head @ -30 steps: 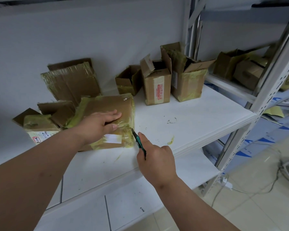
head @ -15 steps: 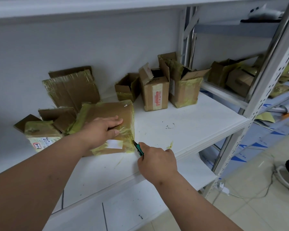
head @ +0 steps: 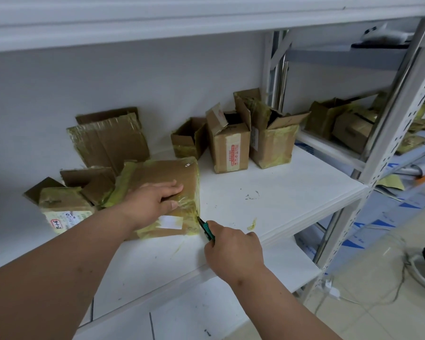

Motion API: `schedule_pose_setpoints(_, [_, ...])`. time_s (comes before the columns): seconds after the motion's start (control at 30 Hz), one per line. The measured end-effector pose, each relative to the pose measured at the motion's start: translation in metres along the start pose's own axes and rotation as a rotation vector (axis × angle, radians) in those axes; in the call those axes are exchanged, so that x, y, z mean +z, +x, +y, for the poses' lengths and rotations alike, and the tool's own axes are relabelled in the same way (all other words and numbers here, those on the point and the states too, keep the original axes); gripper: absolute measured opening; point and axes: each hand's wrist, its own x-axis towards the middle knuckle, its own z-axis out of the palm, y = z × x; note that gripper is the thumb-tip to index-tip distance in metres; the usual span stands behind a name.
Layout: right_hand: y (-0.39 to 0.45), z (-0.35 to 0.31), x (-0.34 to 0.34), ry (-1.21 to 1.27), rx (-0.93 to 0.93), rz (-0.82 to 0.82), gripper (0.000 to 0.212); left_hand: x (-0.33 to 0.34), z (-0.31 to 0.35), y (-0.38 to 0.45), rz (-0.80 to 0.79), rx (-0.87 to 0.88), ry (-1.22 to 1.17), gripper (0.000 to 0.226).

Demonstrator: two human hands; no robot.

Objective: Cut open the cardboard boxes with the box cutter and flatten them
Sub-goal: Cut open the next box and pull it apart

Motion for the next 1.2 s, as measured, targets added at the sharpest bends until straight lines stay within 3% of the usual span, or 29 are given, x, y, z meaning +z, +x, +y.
schedule_pose_setpoints(0.23, [0.003,0.002,-0.02,0.329,0.123,-0.21,0.024,-0.001,0.004,-0.003,-0.009,-0.019,0.033,0.048])
schedule_pose_setpoints(0.37, [0.004,0.002,-0.012,0.119,0.061,-0.133,0.028,-0.001,0.005,-0.002,-0.024,-0.028,0.049,0.047])
schedule_pose_setpoints(0.53, [-0.004,-0.001,0.002,-0.063,-0.037,-0.056,0.054,0.0,0.006,-0.003,-0.008,-0.027,0.065,0.047])
schedule_pose_setpoints(1.0, [-0.008,0.003,0.009,-0.103,-0.018,-0.012,0.016,-0.003,0.01,-0.007,-0.008,-0.027,0.043,0.047])
schedule_pose_setpoints(1.2, [-0.013,0.004,0.01,-0.089,-0.03,-0.091,0.008,-0.004,0.007,-0.006,-0.001,-0.014,0.024,0.047])
